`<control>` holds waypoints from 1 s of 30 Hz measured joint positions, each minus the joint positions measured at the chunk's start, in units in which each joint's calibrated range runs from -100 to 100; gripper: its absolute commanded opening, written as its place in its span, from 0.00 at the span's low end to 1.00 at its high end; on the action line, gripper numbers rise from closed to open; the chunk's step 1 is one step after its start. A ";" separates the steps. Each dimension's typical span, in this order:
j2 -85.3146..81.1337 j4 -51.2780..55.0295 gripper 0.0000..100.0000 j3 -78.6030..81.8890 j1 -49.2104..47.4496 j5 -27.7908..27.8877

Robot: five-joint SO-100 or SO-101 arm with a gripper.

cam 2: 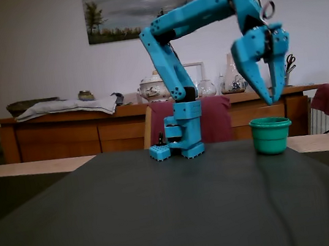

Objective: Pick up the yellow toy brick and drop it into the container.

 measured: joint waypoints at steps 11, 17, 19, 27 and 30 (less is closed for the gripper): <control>-28.47 0.00 0.00 6.80 27.47 -0.05; -40.97 -1.23 0.00 18.12 36.75 -2.64; -45.73 -3.34 0.00 20.93 40.53 -4.65; -68.42 -9.68 0.00 44.31 49.07 -6.50; -68.59 -11.17 0.00 49.39 50.48 -6.66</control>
